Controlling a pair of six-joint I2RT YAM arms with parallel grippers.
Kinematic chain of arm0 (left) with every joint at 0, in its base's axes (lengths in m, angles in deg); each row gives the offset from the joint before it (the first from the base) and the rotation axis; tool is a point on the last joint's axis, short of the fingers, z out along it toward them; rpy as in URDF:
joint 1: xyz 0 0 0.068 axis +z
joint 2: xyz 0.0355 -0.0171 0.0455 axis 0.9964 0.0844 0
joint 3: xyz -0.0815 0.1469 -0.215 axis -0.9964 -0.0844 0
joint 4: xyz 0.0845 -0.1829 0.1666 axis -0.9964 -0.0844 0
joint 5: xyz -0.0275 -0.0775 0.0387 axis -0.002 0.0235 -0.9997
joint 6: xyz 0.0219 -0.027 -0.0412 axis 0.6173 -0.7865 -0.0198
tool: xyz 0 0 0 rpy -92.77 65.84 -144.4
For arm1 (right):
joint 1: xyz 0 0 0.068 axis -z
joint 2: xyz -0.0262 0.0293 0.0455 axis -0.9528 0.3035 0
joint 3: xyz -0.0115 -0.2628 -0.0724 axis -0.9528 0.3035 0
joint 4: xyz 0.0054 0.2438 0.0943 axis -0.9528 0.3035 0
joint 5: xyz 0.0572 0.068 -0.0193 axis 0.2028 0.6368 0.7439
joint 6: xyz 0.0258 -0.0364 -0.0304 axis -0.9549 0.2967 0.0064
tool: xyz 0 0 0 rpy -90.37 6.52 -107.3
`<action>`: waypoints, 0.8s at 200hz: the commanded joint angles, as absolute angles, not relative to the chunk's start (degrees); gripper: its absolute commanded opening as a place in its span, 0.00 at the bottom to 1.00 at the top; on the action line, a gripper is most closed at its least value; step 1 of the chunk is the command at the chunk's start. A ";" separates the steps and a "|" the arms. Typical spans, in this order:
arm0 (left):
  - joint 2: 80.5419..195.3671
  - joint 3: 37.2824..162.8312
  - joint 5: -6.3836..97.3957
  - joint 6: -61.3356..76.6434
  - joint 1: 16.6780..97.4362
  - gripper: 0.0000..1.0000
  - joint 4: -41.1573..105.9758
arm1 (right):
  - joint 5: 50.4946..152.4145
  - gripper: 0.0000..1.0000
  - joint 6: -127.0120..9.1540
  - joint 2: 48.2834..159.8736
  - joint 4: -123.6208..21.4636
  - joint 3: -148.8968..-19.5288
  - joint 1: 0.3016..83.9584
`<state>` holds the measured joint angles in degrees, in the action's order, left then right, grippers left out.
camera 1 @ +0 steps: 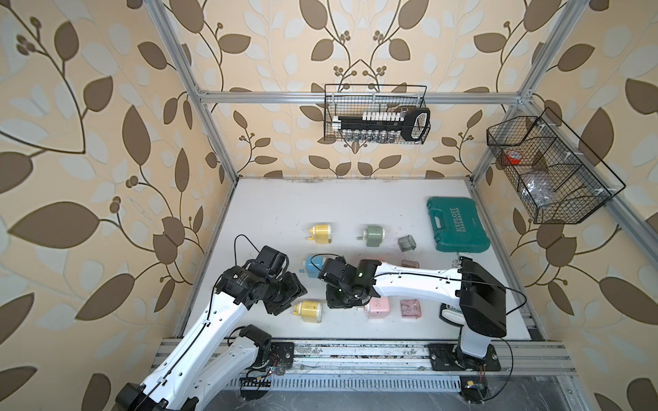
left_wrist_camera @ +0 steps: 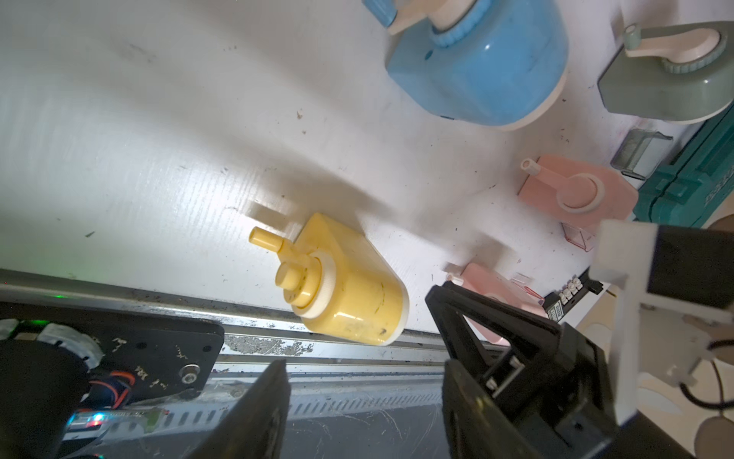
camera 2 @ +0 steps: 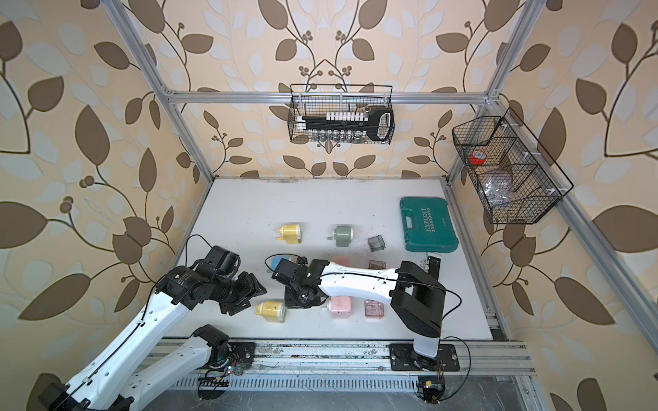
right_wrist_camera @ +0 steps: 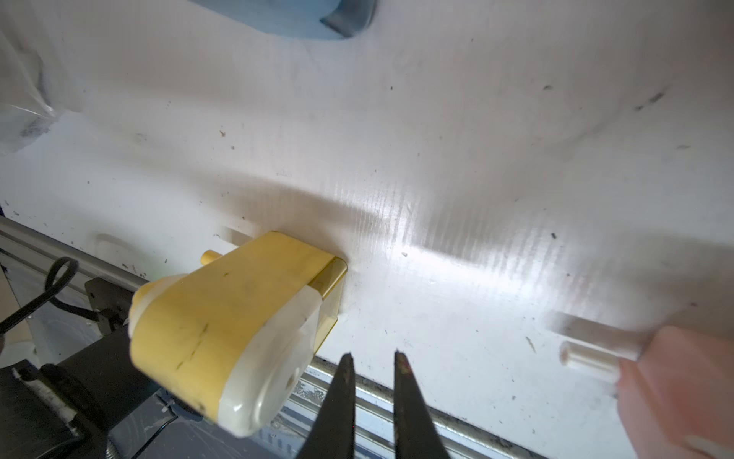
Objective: Put the tray back into the pencil sharpener
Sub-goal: Pick up the container from the center of the board.
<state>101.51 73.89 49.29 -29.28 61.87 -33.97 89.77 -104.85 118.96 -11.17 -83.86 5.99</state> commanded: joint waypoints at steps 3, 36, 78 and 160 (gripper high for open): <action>103.12 78.73 45.59 -24.63 61.78 0.63 -35.18 | 83.21 0.17 -102.81 115.66 -5.58 -85.87 6.15; 105.83 83.50 43.43 -20.10 61.78 0.63 -34.62 | 77.36 0.17 -101.97 111.21 -1.28 -85.33 6.20; 109.43 86.69 42.99 -15.59 61.78 0.61 -33.01 | 69.22 0.18 -99.09 105.39 4.43 -85.88 6.93; 110.07 88.43 44.87 -11.59 61.78 0.56 -30.15 | 57.32 0.18 -95.04 93.71 14.91 -84.44 13.86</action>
